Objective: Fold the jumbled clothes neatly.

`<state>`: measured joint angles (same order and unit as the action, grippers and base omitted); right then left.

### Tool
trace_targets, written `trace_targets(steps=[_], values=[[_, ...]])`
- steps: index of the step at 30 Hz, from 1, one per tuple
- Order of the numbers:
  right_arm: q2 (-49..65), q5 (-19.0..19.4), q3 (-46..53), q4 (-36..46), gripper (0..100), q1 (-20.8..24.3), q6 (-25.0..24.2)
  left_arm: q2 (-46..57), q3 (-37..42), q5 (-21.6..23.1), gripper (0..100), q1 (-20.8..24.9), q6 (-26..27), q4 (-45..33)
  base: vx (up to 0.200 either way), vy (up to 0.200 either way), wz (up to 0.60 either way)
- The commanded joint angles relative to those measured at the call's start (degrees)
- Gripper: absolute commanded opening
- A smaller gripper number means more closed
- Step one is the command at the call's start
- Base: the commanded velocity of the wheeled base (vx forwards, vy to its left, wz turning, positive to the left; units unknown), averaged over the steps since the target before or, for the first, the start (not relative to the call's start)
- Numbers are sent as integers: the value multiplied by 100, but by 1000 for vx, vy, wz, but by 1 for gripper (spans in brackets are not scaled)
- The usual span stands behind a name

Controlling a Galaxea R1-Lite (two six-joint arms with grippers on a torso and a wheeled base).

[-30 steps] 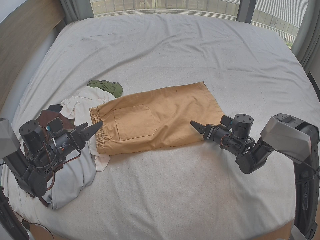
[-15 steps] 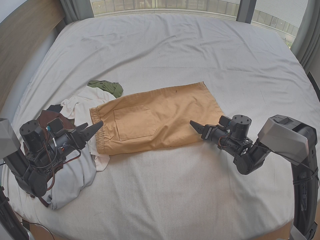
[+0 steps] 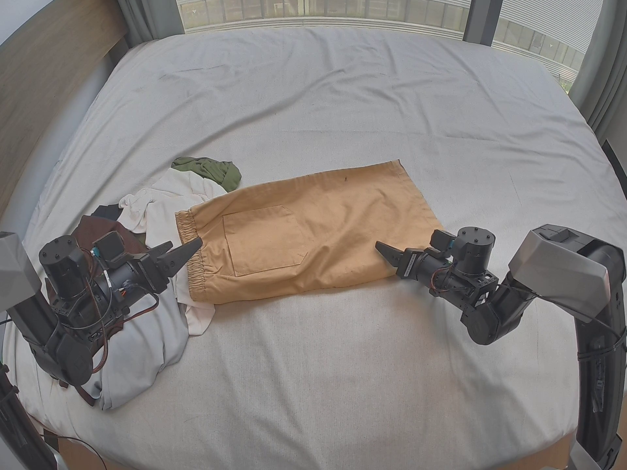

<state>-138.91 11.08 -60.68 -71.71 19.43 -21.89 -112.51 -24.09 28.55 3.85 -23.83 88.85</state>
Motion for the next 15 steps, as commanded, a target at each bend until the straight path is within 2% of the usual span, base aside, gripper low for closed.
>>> trace_targets(steps=[1, 15], values=[[119, -1, 57, -45, 0, -27, 36, 1, 1, 1, 100, -16, -7, 1, 0, 0, 0], [488, -1, 549, -160, 0, -18, 115, -8, 1, 1, 100, -16, -7, 1, 0, 0, 0]])
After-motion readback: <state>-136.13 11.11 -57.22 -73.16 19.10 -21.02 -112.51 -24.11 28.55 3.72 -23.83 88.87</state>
